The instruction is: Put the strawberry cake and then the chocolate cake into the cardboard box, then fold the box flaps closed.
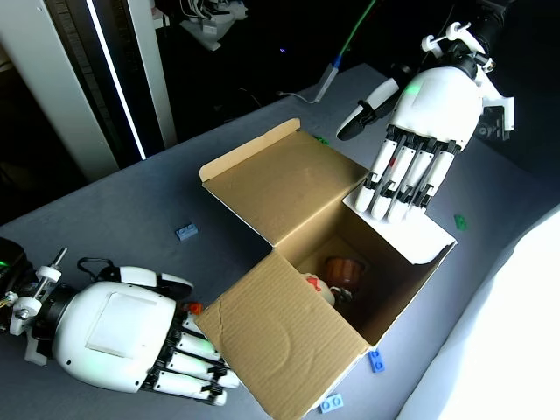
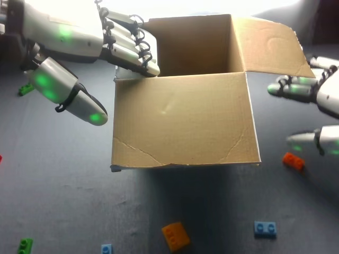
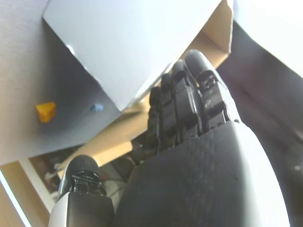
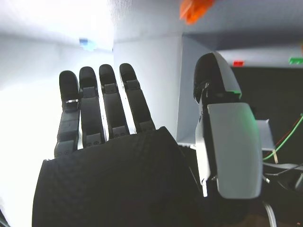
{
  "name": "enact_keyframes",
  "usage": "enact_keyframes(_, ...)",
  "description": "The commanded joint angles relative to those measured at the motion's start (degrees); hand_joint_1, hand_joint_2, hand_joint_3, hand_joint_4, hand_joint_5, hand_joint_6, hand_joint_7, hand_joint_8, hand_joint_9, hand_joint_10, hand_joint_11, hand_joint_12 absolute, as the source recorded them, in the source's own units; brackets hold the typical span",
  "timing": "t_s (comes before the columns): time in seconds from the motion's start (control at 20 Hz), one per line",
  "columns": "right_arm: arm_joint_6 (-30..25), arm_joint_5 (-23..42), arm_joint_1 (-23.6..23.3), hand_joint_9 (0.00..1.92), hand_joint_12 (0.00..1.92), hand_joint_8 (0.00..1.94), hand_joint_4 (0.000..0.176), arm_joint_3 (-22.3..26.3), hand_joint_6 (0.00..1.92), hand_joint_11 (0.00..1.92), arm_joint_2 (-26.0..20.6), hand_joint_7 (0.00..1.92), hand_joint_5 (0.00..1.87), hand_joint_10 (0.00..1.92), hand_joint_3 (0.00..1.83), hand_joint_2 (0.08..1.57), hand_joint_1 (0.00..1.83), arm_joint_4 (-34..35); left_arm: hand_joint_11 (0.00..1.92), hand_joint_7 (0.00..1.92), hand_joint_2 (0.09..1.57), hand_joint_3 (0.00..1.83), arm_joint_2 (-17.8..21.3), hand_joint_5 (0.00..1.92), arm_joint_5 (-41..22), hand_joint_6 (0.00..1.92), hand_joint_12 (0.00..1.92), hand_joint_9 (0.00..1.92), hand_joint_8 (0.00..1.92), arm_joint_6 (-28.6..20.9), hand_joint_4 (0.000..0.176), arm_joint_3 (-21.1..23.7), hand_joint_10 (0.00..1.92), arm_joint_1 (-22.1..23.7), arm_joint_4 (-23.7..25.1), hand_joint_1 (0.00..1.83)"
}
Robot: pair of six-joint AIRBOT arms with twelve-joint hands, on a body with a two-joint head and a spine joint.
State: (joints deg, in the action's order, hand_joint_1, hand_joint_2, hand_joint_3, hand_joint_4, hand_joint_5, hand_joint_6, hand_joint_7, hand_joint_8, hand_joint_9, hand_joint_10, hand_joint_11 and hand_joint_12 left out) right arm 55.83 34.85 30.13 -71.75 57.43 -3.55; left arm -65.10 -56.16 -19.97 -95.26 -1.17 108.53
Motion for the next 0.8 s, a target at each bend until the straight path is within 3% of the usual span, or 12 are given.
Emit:
enact_keyframes(0.0,0.2,7.1,-1.0,0.23,0.8,0.0,0.0,-0.1,0.0,0.0,-1.7,0.21,0.22,0.0,0.0,1.15,0.18,1.2,0.0,0.31,1.09,0.0,0.7,0.28,0.4,0.01,0.97,0.33,0.01,0.3,0.006,0.0,0.02,0.1,-4.2,0.0)
enact_keyframes(0.3,-0.9,7.7,-6.3,0.22,0.76,0.0,0.0,2.3,0.0,0.0,-5.4,0.18,0.21,0.0,0.0,1.17,0.18,1.2,0.0,0.32,1.1,0.0,0.7,0.29,0.7,0.0,1.02,0.35,0.0,0.6,0.013,0.1,0.01,-0.7,-4.0,0.0)
enact_keyframes(0.4,-2.2,7.5,-8.6,0.25,0.73,0.01,0.0,3.7,0.0,0.0,-6.4,0.23,0.21,0.01,0.0,1.17,0.21,1.2,0.0,0.35,1.11,0.0,0.7,0.31,0.7,0.01,1.02,0.35,0.01,0.7,0.028,0.1,0.0,-0.9,-4.0,0.0)
enact_keyframes(0.75,-2.3,-0.7,-18.5,0.29,0.81,0.01,0.0,6.4,0.01,0.0,-6.0,0.27,0.23,0.02,0.0,1.17,0.19,5.2,0.0,0.32,1.13,0.0,0.6,0.31,1.0,0.0,1.01,0.35,0.0,0.6,0.019,-0.5,0.0,0.1,-4.5,0.0)
